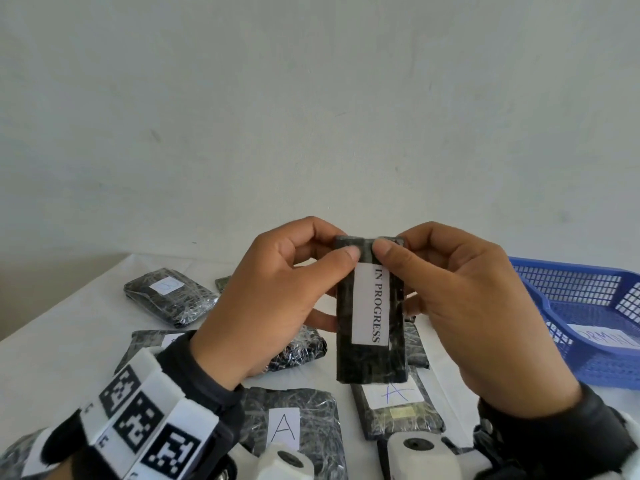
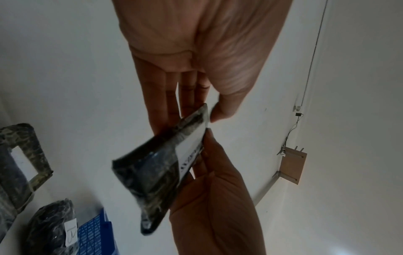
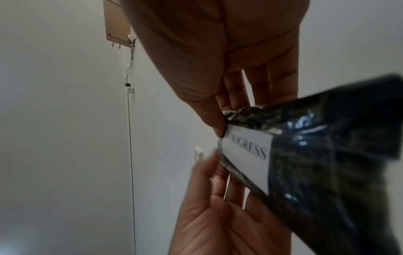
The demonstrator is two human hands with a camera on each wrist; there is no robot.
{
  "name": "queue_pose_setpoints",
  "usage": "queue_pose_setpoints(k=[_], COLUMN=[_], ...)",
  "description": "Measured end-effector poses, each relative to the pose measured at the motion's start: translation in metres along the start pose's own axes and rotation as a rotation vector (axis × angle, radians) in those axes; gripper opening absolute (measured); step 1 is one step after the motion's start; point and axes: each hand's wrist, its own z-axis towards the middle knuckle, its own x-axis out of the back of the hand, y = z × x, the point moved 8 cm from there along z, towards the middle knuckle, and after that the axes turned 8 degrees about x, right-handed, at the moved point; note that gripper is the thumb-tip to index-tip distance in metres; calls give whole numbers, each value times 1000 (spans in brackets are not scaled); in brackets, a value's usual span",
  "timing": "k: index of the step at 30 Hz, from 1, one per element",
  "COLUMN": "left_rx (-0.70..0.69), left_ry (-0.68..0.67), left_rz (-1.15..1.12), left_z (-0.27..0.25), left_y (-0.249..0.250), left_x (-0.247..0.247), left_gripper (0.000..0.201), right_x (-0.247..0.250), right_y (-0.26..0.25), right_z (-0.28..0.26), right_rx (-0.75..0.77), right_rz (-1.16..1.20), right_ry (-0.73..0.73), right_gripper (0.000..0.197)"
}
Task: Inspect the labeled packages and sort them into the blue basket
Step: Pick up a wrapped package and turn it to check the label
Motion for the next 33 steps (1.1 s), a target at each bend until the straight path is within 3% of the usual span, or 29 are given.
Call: queue_pose_setpoints(k=[5, 19, 23, 27, 31, 33], left_rx=[20, 63, 41, 71, 52, 74], left_ry=[-21, -48, -5, -34, -19, -39], left_rz=[-13, -59, -68, -61, -62, -71], left_z=[0, 0, 2, 2, 2, 2], left_y=[-1, -3, -2, -4, -2, -4], left_x=[-3, -7, -1, -2, -1, -3], left_gripper=[18, 17, 14, 27, 30, 40], right_x=[-3, -1, -7, -6, -9, -8], right_y=[3, 2, 3, 1, 0, -1], right_z=[-1, -1, -3, -2, -4, -3], right_rx=[-17, -50, -70, -40, -72, -51], right_rz=[-43, 29, -16, -27, -13, -13], right_ry=[-16, -21, -100, -81, -131, -103], right_gripper=[32, 25, 16, 10, 30, 25])
